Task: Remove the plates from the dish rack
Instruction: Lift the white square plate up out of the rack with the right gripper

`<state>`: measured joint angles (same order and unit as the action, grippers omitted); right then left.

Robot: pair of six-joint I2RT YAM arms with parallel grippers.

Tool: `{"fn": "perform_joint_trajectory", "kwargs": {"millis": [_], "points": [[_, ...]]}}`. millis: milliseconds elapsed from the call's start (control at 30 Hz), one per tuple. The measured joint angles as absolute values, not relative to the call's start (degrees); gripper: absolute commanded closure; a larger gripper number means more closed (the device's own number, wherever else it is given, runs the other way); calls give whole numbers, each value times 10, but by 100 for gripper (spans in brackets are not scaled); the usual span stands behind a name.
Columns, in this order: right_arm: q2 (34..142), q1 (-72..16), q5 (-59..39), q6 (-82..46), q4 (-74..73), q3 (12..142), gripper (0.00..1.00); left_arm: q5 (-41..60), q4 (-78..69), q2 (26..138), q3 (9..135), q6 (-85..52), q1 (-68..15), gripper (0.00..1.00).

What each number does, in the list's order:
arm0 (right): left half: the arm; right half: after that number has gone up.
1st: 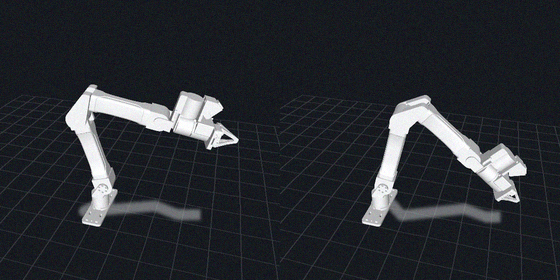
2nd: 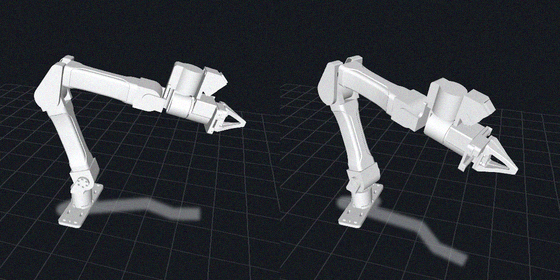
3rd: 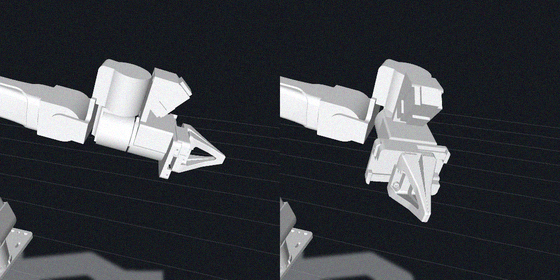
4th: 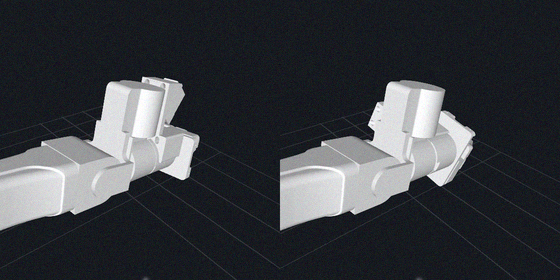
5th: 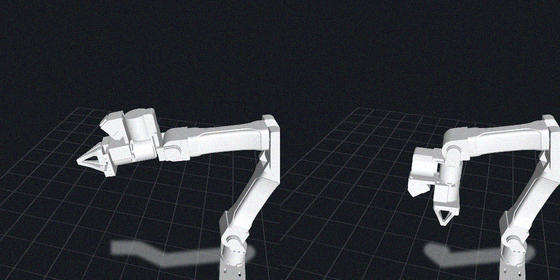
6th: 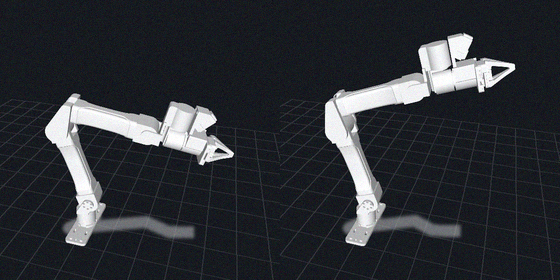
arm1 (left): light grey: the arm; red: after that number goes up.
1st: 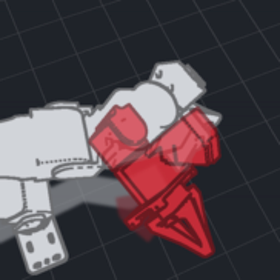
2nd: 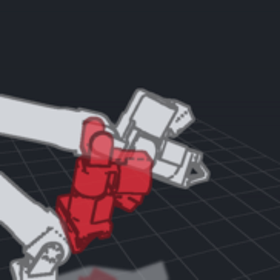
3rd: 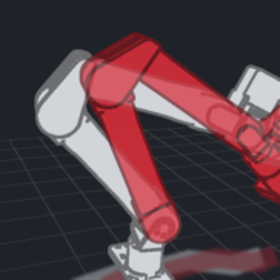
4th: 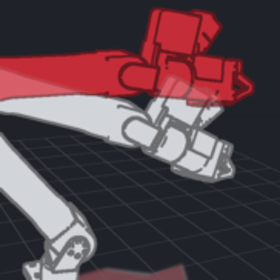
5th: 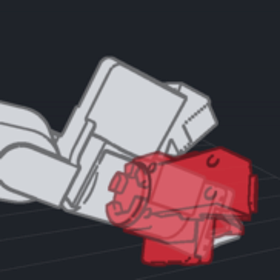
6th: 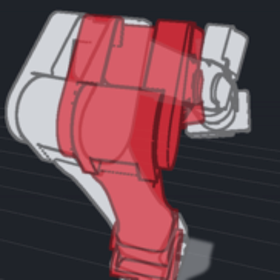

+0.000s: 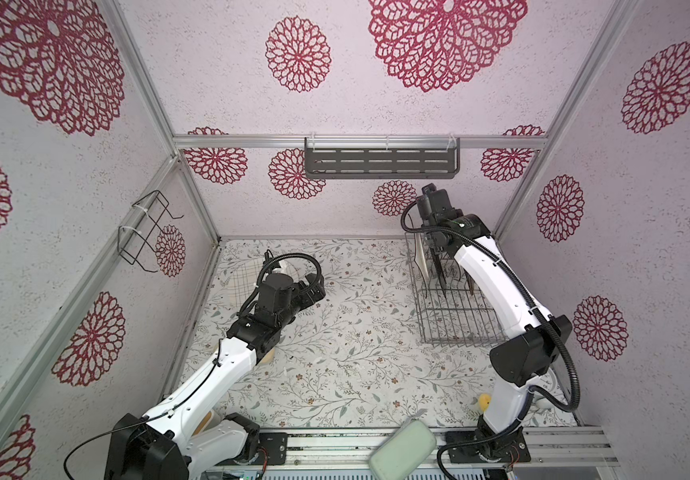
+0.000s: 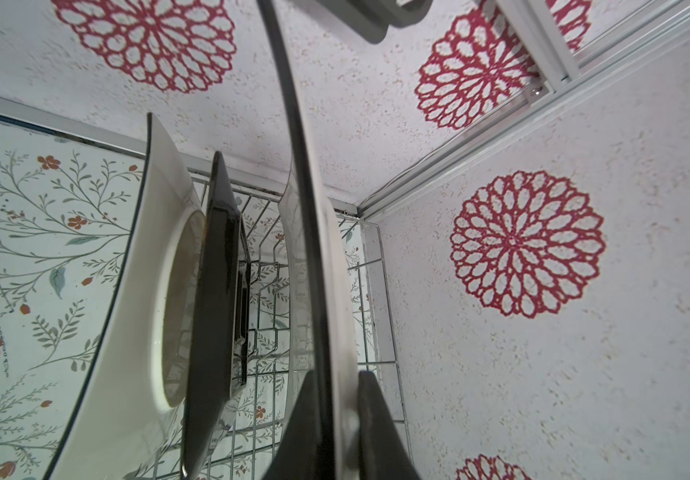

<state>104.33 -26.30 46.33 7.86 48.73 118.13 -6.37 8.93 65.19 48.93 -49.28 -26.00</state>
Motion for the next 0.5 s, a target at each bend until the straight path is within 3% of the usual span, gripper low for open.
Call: {"fn": "perform_joint_trajectory", "kwargs": {"millis": [500], "points": [[945, -308, 488, 113, 417, 1110, 100, -74, 89, 661, 501, -493, -284, 2]]}}
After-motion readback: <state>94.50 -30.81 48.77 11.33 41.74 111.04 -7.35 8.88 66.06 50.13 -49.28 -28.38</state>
